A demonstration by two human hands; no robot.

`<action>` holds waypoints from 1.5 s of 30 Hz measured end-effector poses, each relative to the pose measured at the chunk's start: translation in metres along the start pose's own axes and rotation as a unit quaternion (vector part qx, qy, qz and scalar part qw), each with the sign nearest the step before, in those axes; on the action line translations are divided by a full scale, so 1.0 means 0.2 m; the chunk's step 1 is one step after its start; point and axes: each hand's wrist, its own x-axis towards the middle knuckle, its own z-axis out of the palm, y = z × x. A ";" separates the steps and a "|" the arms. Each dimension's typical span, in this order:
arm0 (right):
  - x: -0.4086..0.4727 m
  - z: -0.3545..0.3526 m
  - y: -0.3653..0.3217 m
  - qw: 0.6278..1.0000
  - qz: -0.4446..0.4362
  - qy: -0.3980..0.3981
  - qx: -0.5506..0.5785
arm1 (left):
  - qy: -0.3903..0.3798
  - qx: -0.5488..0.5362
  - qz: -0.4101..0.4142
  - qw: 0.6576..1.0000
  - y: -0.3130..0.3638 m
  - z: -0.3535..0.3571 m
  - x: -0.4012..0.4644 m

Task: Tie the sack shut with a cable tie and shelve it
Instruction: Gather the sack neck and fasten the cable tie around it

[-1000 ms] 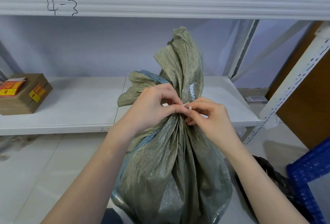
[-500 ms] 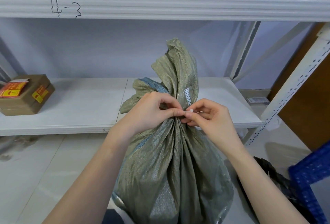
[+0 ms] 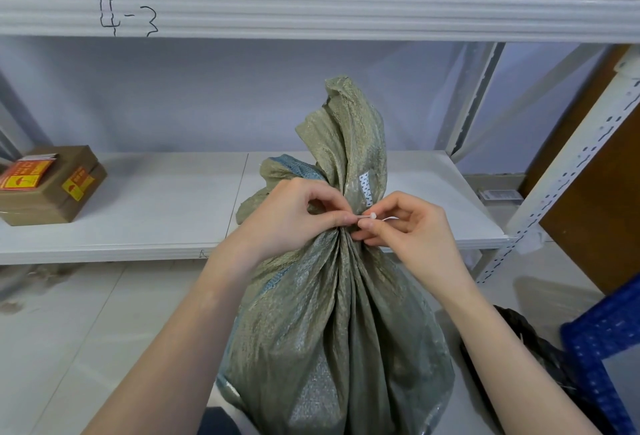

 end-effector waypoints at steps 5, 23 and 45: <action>0.00 0.00 0.00 1.000 0.000 0.003 -0.001 | 0.001 -0.007 -0.005 1.000 0.00 0.00 0.00; 0.00 0.00 0.01 1.000 0.009 0.006 0.003 | 0.006 -0.011 -0.023 1.000 0.02 0.00 -0.01; 0.01 0.01 0.05 0.999 -0.042 -0.025 -0.021 | 0.037 -0.009 -0.050 0.998 0.00 0.02 0.00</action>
